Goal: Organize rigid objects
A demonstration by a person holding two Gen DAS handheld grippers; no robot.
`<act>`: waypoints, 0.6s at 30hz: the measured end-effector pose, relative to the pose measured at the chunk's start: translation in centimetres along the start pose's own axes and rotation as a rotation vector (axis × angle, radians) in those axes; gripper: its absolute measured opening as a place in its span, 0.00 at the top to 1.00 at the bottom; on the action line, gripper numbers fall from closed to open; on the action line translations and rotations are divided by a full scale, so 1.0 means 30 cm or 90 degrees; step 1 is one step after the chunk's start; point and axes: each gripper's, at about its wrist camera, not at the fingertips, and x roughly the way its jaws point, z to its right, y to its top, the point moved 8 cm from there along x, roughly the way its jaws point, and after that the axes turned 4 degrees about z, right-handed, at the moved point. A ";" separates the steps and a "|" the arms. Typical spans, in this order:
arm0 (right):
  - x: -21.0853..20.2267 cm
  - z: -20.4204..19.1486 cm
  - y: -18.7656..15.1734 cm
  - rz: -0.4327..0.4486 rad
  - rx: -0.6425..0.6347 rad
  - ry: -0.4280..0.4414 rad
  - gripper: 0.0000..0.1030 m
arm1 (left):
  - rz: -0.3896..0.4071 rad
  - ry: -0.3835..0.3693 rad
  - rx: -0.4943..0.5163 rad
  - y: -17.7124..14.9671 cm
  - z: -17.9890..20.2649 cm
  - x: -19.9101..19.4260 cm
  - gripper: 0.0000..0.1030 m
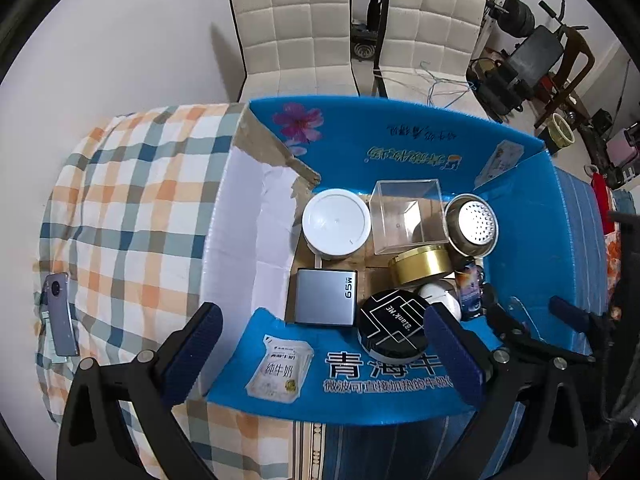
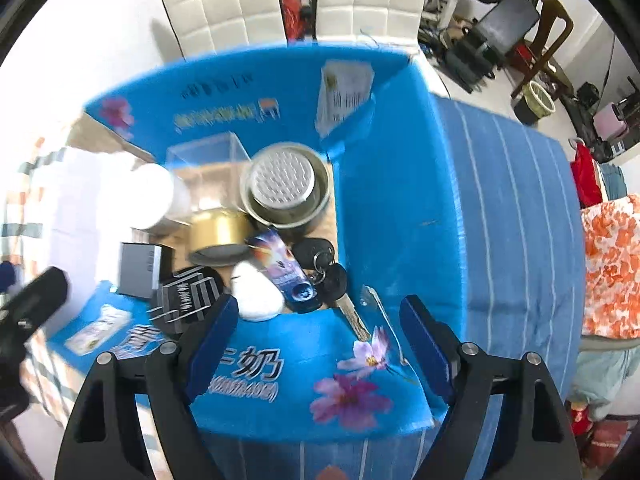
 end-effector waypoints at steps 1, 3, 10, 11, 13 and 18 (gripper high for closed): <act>-0.035 0.004 0.004 0.009 0.001 0.002 0.17 | 0.005 0.001 0.002 0.001 0.001 -0.018 0.00; -0.082 -0.006 0.009 0.021 0.003 0.011 0.17 | 0.012 0.001 0.002 0.003 0.003 -0.052 0.00; -0.355 0.004 -0.016 0.063 0.016 0.041 0.17 | 0.052 -0.007 0.004 0.008 0.019 -0.233 0.00; -0.409 0.009 -0.022 0.072 0.020 0.048 0.17 | 0.060 -0.009 0.004 0.007 0.022 -0.267 0.00; -0.505 0.021 -0.037 0.095 0.019 0.056 0.17 | 0.081 -0.015 0.004 0.006 0.030 -0.342 0.00; -0.762 0.049 -0.088 0.153 0.018 0.073 0.12 | 0.132 -0.024 0.004 -0.006 0.048 -0.554 0.00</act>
